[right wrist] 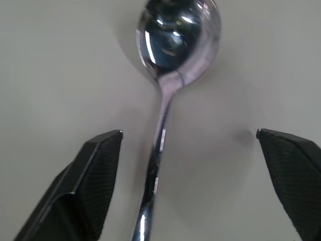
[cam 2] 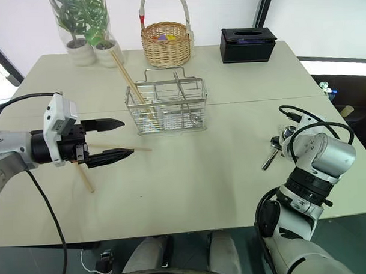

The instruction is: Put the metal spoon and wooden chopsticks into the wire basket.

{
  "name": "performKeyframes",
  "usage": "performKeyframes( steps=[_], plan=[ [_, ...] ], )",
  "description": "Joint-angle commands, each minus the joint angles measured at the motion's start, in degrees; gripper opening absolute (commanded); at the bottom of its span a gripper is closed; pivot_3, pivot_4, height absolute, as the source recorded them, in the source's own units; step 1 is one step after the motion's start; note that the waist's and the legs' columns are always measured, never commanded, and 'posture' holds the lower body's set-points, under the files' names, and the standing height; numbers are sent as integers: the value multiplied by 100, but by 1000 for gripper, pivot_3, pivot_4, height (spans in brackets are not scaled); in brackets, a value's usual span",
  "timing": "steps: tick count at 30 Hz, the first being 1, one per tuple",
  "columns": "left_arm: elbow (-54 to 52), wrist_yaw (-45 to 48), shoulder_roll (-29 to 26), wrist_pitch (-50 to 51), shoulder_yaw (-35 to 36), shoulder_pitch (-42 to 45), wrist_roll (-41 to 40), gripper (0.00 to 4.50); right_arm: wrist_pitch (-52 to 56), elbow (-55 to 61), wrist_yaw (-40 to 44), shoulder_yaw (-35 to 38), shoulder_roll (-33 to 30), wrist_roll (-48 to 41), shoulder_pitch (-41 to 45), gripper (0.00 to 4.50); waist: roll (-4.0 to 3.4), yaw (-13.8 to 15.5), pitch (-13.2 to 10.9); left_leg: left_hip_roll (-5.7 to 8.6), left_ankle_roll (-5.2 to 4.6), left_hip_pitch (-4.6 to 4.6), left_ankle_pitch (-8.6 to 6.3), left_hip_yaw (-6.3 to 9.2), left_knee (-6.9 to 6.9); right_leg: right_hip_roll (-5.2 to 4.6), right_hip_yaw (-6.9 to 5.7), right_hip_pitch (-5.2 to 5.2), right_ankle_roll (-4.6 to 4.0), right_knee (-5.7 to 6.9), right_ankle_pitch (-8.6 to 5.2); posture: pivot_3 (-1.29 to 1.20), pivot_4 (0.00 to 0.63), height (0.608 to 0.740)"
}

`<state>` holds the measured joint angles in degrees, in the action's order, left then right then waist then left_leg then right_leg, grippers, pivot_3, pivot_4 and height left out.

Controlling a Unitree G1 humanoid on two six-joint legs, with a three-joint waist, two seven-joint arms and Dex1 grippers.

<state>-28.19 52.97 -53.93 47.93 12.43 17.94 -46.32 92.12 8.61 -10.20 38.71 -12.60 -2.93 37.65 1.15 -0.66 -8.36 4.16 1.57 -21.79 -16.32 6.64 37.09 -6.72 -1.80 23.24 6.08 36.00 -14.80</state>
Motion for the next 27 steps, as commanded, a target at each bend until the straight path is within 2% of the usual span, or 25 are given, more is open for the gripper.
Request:
performKeyframes(
  steps=[1,6,17,20,23,27],
  plan=[
    [-102,25,-89,-59,73,136,-44,4500,38,59,32,36,32,66,3,2616,4,-17,2,0,0,2,0,0,0,0,0,-1,0,1,0,0,150,663],
    [-102,1,-69,-59,54,179,-55,4500,38,-47,93,30,5,130,139,91,3,-16,2,-1,0,23,0,0,-3,1,0,-12,-3,1,-3,0,150,663],
    [-4,-81,-15,-127,35,246,-10,4500,-102,-86,339,-285,-261,203,156,35,1,-16,0,0,0,26,0,-1,-2,0,1,-9,-3,1,-3,0,150,663],
    [92,-96,-3,-151,-6,342,34,4500,-748,125,655,-714,-475,56,9,35,-5,-13,-3,0,0,23,0,-2,-4,0,1,-12,-2,2,-3,0,150,663],
    [243,-129,31,-171,-86,519,123,4500,-2630,578,1342,-1266,-729,-154,-113,35,-13,-20,-9,0,0,22,0,-3,-7,1,2,-15,14,0,4,0,150,663],
    [314,-173,73,-200,-150,656,199,4500,-3880,1092,1879,-1569,-637,-540,-174,35,-8,-48,-8,-4,0,27,-1,-6,-13,5,4,-15,26,1,2,0,150,663]
  ],
)
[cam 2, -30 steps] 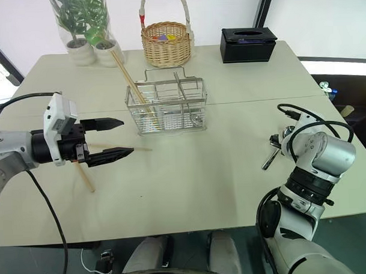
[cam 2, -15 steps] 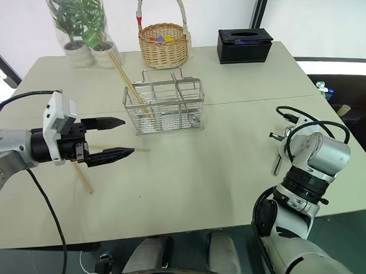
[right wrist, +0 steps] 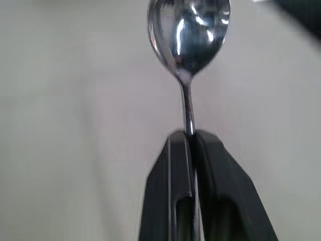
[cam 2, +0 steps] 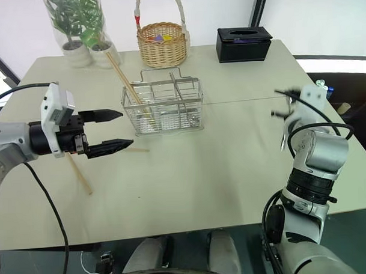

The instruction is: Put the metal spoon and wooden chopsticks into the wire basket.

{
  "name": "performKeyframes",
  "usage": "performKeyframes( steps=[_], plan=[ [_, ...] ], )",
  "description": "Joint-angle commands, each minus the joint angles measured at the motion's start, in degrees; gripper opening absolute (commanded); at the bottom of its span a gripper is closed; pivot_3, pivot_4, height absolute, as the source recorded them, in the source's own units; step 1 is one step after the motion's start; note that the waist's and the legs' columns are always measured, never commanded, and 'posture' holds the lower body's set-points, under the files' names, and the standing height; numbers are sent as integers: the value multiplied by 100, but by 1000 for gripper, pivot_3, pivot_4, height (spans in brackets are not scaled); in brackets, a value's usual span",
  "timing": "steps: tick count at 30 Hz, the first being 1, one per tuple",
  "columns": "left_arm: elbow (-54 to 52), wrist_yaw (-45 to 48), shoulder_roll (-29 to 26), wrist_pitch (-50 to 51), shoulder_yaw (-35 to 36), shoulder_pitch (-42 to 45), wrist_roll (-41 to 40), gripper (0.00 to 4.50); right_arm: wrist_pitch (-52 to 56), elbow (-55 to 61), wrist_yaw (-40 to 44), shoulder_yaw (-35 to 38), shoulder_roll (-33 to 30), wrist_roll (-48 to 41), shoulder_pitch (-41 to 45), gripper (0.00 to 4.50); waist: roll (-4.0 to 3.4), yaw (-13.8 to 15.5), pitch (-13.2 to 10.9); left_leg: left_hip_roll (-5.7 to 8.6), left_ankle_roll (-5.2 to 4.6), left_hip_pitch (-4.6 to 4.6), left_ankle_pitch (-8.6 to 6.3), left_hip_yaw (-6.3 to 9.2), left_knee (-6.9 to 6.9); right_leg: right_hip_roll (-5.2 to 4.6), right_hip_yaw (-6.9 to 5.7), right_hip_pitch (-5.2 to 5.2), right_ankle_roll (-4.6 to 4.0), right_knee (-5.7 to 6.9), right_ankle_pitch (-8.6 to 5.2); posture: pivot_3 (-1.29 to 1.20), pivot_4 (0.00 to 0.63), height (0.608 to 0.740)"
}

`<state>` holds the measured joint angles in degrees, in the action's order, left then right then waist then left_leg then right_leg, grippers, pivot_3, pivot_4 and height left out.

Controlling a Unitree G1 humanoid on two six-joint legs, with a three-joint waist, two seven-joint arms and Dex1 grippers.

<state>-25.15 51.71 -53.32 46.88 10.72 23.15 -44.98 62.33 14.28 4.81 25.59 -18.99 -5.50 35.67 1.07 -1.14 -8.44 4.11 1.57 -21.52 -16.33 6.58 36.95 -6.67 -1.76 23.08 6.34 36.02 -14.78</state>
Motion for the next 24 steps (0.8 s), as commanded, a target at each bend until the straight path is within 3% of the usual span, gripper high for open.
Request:
performKeyframes(
  steps=[1,13,24],
  plan=[
    [17,-74,26,-92,13,166,71,4500,-1268,668,572,-436,-2,-366,10,35,0,2,0,0,0,0,0,1,-3,1,0,1,0,0,0,0,150,663],
    [83,-365,115,-71,59,363,137,4500,-2602,-93,840,-1218,1466,-1618,1582,35,2,38,-6,2,2,2,1,18,2,2,-2,25,-3,9,0,0,150,663],
    [-223,-758,52,177,443,187,-99,4500,-4162,-1472,1065,-1860,1877,-1363,1195,35,-2,10,-9,8,3,2,1,14,2,-2,1,28,-3,11,1,0,150,663]
  ],
)
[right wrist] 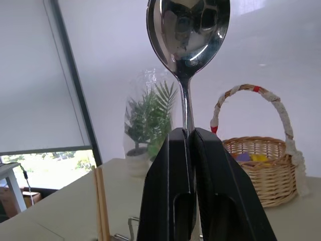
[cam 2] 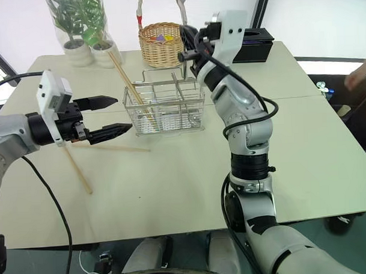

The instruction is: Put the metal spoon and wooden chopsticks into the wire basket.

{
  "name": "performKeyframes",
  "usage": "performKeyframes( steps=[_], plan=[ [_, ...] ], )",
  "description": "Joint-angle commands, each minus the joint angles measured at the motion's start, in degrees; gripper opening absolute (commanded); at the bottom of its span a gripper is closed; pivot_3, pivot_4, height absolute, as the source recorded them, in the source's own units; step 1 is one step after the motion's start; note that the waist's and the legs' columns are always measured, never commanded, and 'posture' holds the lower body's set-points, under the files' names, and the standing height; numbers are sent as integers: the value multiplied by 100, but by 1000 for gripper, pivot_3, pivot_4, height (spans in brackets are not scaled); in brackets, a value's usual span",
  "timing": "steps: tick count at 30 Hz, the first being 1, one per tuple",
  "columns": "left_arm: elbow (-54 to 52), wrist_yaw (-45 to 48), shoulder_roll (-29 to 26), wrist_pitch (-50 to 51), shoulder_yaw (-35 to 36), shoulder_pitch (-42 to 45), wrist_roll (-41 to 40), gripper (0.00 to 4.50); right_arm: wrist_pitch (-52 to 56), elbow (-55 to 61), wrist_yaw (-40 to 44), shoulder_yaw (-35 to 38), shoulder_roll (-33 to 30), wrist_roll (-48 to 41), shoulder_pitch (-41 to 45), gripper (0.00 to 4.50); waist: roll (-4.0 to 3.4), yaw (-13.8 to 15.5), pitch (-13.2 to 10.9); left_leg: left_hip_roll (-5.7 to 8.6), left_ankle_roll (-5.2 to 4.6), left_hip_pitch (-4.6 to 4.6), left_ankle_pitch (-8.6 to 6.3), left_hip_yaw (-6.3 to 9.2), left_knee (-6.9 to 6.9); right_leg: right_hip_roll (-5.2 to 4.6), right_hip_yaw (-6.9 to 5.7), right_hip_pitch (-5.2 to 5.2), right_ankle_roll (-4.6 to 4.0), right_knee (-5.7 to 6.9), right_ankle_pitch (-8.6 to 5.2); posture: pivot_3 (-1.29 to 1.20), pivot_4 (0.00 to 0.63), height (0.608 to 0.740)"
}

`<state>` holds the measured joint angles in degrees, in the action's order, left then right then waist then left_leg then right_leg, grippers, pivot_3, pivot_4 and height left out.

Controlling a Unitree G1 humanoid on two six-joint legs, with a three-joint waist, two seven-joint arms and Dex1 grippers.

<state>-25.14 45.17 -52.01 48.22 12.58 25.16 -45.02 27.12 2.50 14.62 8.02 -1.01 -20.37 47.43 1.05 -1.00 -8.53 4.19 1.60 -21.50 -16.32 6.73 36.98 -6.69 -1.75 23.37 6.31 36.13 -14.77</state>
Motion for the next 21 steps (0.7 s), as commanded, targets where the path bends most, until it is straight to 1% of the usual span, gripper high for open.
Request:
performKeyframes(
  steps=[1,4,5,7,8,10,13,14,18,21],
  plan=[
    [-255,-128,-94,79,317,-42,-126,4500,-900,-528,92,-157,109,219,-7,35,0,-9,0,0,1,2,1,0,0,0,0,-1,0,1,0,0,150,663],
    [-303,-220,-116,149,426,-53,-207,4500,-1548,-1177,47,-250,117,500,-37,35,0,-19,0,-2,4,4,2,0,1,3,0,0,0,5,0,0,150,663],
    [-313,-255,-121,170,453,-44,-223,4500,-1625,-1416,-49,-188,143,509,-40,354,0,-18,0,-3,4,4,3,0,1,5,0,0,0,6,0,0,150,663],
    [-323,-311,-128,193,489,-40,-239,4500,-1664,-1741,-247,-50,197,463,-26,1066,0,-17,0,-4,5,4,3,1,1,5,0,1,-1,6,0,0,150,663],
    [-314,-343,-127,195,491,-33,-232,4500,-1624,-1815,-349,20,214,410,-11,1502,0,-14,0,-3,6,4,3,0,1,5,1,0,-1,6,0,0,150,663],
    [-264,-388,-122,180,485,-8,-196,4500,-1603,-1816,-496,68,187,419,15,2617,0,-5,0,-3,7,3,4,1,1,5,1,0,-1,6,1,0,150,663],
    [-129,-490,-87,133,479,78,-111,4500,-1508,-1640,-582,135,43,407,21,4133,0,-6,-1,-2,7,2,4,1,2,4,2,0,-2,4,1,0,150,663],
    [-84,-516,-76,125,486,102,-106,4500,-1454,-1576,-599,161,-3,375,17,4419,-1,-3,-1,-1,7,2,4,1,2,4,3,0,-2,4,1,0,150,663],
    [111,-704,-6,108,522,229,-79,4500,-1166,-1092,-550,243,-340,271,-14,4419,-1,3,-2,-1,7,2,4,2,2,5,2,0,-2,6,1,0,150,663],
    [347,-1241,203,221,667,418,-51,4500,-744,-538,-258,308,-736,-20,-8,4419,4,8,1,-1,6,1,3,1,2,4,2,0,-1,5,1,0,150,663]
  ],
)
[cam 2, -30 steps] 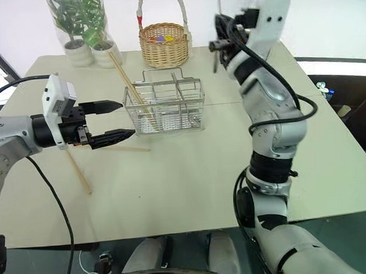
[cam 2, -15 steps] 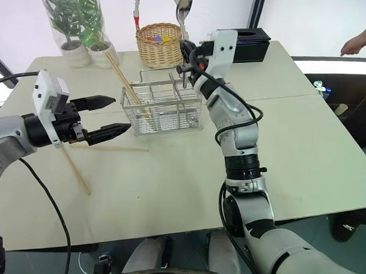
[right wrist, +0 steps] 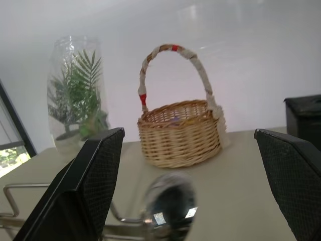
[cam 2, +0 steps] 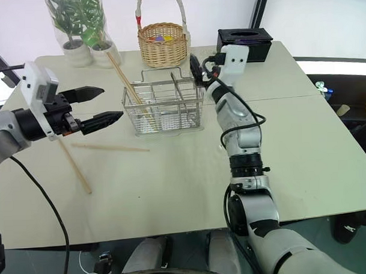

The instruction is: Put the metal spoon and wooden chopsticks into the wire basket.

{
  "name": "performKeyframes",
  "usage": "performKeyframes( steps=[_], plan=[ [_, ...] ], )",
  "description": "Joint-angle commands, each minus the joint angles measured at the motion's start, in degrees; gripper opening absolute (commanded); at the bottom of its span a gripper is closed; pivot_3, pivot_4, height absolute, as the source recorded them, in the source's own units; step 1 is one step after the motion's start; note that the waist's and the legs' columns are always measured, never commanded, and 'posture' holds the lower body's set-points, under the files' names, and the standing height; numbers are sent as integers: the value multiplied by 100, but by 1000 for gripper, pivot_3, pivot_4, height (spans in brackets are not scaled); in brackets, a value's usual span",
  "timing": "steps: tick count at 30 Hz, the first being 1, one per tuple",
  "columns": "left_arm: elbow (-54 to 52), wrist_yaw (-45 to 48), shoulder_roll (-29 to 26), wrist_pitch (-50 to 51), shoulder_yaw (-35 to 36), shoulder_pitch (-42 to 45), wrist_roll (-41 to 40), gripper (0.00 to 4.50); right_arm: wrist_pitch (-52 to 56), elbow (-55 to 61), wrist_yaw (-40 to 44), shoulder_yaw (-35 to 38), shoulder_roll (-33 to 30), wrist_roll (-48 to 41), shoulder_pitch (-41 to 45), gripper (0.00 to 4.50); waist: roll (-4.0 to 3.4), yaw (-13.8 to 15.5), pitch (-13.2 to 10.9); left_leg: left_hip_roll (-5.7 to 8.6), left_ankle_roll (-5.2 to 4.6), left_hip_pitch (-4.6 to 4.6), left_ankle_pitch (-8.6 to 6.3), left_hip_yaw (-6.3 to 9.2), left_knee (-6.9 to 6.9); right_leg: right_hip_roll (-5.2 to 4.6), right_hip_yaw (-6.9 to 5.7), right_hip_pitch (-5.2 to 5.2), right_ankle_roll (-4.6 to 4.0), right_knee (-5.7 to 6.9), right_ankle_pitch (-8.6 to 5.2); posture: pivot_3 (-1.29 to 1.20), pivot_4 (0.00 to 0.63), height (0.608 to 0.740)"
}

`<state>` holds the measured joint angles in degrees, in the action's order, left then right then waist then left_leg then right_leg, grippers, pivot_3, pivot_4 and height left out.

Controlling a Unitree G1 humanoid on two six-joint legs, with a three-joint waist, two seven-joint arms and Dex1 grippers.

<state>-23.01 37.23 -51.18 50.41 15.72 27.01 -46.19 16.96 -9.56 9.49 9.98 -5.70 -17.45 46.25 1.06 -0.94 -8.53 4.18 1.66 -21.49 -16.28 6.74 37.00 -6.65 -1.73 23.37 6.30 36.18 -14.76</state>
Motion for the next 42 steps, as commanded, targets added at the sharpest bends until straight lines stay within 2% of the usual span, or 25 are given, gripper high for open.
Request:
performKeyframes(
  steps=[1,3,7,10,13,16,20,31,42],
  plan=[
    [265,-775,235,86,426,349,119,4500,479,893,468,154,-463,-517,119,4419,9,1,6,0,0,0,0,0,0,0,0,-1,0,0,0,0,150,663],
    [492,-1417,445,297,565,562,232,4500,858,1270,857,212,-803,-912,122,4419,18,16,10,0,0,-1,0,1,1,0,-1,-1,1,-1,0,0,150,663],
    [1097,-3411,1248,1176,1282,1288,362,4500,1651,2007,1826,248,-1667,-1742,71,4419,27,21,16,-1,-1,0,0,2,0,2,-3,-7,3,-1,0,0,150,663],
    [1348,-5122,1923,2213,2036,1743,964,4500,2137,2595,2714,245,-2351,-2420,-193,4419,44,27,23,-1,-1,-1,0,3,1,0,-5,-24,8,-5,1,0,150,663],
    [1425,-5941,2238,3231,2456,1707,1737,4500,2577,2916,3191,348,-2819,-3004,-466,4419,50,-4,25,-1,-1,3,-1,-4,-1,-3,-1,-30,11,-6,0,0,150,663],
    [1588,-6160,2608,3774,2743,1696,2188,4500,2744,3242,3764,308,-3293,-3284,-936,4419,69,38,20,2,1,2,-2,-5,1,-6,-2,-28,11,-6,1,0,150,663],
    [2190,-6036,2748,3809,2552,1809,2617,4500,2809,3682,4197,267,-3627,-3530,-1512,4419,96,148,13,1,11,-5,0,0,6,-10,-6,-26,17,-7,5,0,150,663],
    [3399,-5579,2895,3660,2079,2075,3252,4500,2811,4076,3512,247,-3420,-3707,-1861,4419,106,167,16,0,42,-4,-5,-1,10,-19,-5,-29,27,-14,11,0,150,663],
    [3355,-5240,2759,3698,2121,2314,3572,4500,2715,4154,3084,313,-3338,-3725,-2078,4419,105,179,15,0,44,-7,-5,-1,6,-20,-6,-26,28,-15,11,0,150,663]
  ],
)
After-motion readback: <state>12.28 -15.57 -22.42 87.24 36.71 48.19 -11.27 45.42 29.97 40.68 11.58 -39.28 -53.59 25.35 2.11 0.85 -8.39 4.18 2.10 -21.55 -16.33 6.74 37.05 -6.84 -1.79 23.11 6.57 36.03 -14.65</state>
